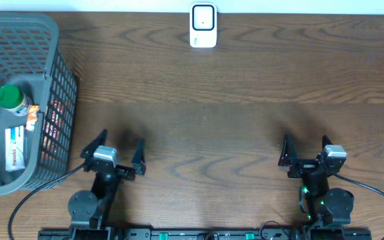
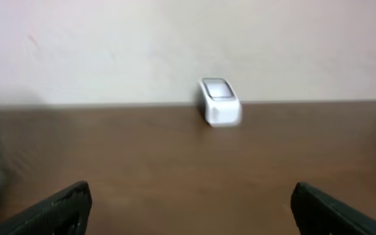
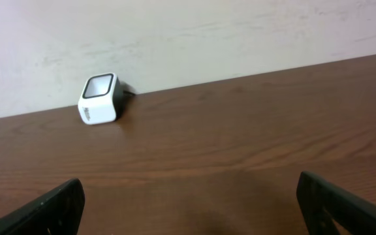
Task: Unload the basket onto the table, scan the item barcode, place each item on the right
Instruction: 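Reach the left gripper into the basket and grasp the green-capped jar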
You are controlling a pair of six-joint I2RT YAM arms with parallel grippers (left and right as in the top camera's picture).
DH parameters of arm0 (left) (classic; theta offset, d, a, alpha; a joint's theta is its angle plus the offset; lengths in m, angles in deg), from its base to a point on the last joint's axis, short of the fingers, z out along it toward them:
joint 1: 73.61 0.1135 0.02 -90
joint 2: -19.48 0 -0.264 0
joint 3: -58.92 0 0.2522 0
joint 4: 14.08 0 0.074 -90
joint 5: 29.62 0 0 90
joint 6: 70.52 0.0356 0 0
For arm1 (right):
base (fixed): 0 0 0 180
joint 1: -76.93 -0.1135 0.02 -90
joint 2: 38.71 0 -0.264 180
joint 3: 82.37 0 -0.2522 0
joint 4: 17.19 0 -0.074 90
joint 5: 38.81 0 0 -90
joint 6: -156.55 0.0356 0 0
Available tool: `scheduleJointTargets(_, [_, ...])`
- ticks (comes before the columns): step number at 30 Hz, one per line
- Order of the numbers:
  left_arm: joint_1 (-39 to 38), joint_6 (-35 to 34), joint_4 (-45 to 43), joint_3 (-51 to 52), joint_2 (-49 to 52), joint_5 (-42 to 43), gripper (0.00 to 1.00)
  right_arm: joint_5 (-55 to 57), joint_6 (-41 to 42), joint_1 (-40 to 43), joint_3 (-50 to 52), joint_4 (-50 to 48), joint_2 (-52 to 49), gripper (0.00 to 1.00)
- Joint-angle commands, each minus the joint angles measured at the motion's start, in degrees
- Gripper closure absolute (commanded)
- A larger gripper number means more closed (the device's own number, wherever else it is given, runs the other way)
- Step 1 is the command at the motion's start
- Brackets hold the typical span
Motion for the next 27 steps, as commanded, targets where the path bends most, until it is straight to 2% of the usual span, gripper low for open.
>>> scheduleJointTargets(1, [0.17,-7.74,2.69,-4.52,1.77,6.32,0.02,0.57,-0.85,-0.48,0.07,0.22,0.44,0.01])
scheduleJointTargets(4, [0.20,-8.22,4.87,-12.35,6.99,8.59,0.02,0.57,-0.85,-0.48,0.07,0.22,0.44,0.01])
scheduleJointTargets(8, [0.20,-8.11,10.29,-28.70,18.29,8.68,0.02,0.57,-0.85,-0.48,0.07,0.22,0.44,0.01])
scheduleJointTargets(12, [0.20,-5.49,14.53,-46.16,30.10,15.43,0.02,0.57,-0.85,-0.48,0.07,0.22,0.44,0.01])
scheduleJointTargets(14, [0.20,-5.90,13.97,-51.25,33.29,15.61,0.02,0.57,-0.85,-0.48,0.07,0.22,0.44,0.01])
scheduleJointTargets(16, [0.22,-9.27,11.72,-54.90,35.67,16.44,0.02,0.57,-0.85,-0.48,0.07,0.22,0.44,0.01])
scheduleJointTargets(18, [1.05,-9.51,13.27,-58.86,37.83,14.36,0.02,0.57,-0.85,-0.48,0.07,0.22,0.44,0.01])
scheduleJointTargets(20, [3.98,-8.81,19.93,-66.01,41.42,9.64,0.02,0.57,-0.85,-0.48,0.07,0.22,0.44,0.01])
scheduleJointTargets(23, [10.99,-5.22,33.38,-80.61,49.88,9.25,0.02,0.57,-0.85,-0.48,0.07,0.22,0.44,0.01])
scheduleJointTargets(27, [23.37,-6.78,49.72,-100.96,63.84,5.42,0.02,0.57,-0.85,-0.48,0.07,0.22,0.44,0.01])
